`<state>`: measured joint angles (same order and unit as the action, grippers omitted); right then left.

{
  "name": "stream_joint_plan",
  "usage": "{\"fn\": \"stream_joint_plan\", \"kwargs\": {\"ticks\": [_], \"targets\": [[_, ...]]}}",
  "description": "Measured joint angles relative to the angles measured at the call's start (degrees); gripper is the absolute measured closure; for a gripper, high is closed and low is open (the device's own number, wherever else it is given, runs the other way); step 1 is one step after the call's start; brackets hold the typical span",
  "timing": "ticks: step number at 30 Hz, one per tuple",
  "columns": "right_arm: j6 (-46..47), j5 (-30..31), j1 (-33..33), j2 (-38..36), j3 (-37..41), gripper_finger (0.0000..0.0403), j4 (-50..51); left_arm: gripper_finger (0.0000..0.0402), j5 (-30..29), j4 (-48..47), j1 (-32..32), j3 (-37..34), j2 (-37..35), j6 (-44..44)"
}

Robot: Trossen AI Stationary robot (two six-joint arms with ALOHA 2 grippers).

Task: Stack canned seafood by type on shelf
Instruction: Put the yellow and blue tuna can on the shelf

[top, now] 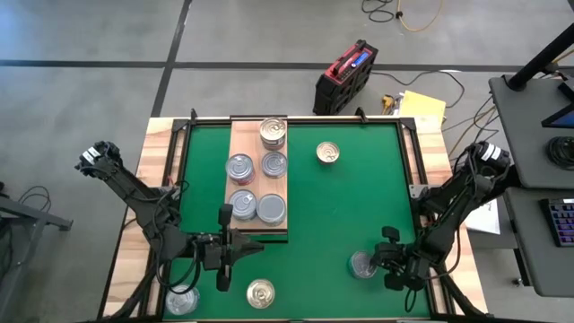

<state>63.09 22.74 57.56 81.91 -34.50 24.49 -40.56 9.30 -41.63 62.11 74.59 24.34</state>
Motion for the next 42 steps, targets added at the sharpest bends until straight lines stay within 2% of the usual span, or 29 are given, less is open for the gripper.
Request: {"fn": "stream_joint_plan", "kwargs": {"ticks": [34, 42], "targets": [[0.5, 1.1, 0.0, -1.3, 2.1, 0.0394, 0.6, 0.0402, -0.5, 0.0, 0.0, 0.0, 0.0, 0.2], [2.2, -0.2, -0.1, -5.2, 0.1, 0.0394, 8.1, 0.0402, -0.5, 0.0, 0.0, 0.0, 0.0, 0.2]]}}
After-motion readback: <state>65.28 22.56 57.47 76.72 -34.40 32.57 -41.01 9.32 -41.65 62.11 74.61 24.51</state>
